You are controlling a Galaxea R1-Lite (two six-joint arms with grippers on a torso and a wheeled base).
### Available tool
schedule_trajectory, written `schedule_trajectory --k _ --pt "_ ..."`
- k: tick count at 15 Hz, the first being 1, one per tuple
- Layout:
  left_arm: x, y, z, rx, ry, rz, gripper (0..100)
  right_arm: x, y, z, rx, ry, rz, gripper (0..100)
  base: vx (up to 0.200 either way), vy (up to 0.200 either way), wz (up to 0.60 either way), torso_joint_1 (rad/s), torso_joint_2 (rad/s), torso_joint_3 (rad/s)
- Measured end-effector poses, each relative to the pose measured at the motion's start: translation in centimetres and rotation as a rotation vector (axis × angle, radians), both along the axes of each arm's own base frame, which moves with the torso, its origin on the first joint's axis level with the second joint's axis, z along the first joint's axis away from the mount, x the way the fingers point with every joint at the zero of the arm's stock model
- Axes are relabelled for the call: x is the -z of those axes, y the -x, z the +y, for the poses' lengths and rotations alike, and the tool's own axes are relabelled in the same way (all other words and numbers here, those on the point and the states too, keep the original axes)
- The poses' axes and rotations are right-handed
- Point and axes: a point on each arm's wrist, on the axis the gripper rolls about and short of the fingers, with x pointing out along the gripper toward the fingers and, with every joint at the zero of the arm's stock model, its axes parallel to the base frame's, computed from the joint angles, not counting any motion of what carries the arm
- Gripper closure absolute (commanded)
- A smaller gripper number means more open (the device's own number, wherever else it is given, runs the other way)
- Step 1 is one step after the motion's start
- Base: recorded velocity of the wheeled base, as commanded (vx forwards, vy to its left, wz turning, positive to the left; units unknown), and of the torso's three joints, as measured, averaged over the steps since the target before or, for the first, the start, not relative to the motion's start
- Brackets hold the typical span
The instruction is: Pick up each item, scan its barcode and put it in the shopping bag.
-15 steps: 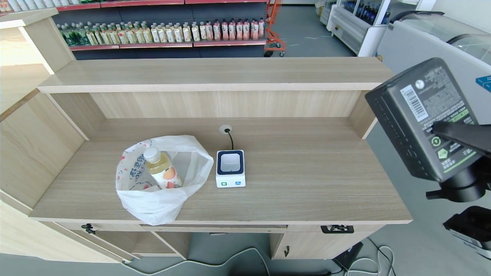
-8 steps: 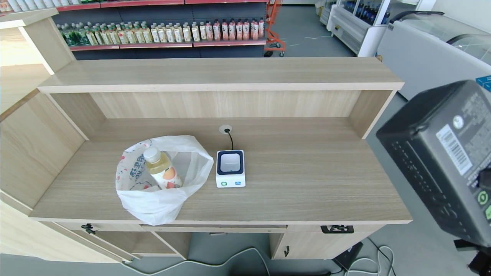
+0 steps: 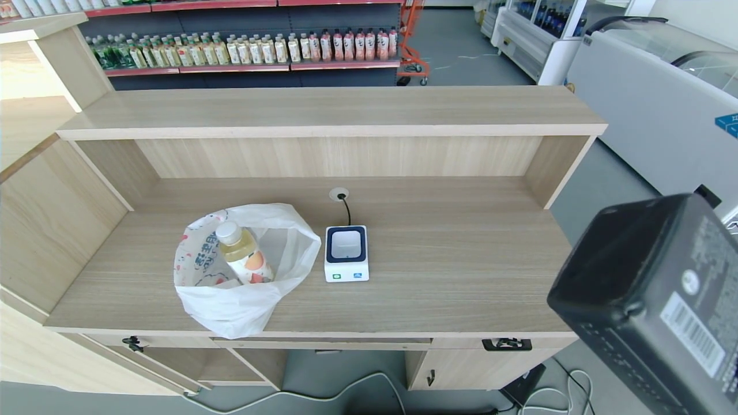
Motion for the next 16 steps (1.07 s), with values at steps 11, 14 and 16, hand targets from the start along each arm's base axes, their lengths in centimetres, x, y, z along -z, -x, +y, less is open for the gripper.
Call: schedule_trajectory --k 11,14,16 --pt "0.0 0.0 0.0 0.000 0.000 0.000 0 2.1 0.5 0.0 -0.042 0.118 0.134 100 0.000 0.000 0.00 0.000 0.00 0.000" --pt "0.0 0.0 0.0 0.000 0.000 0.000 0 2.0 0.6 -0.1 -0.042 0.113 0.124 100 0.000 0.000 0.00 0.000 0.00 0.000" --pt "0.0 0.0 0.0 0.000 0.000 0.000 0 1.9 0.7 -0.1 -0.042 0.112 0.122 100 0.000 0.000 0.00 0.000 0.00 0.000"
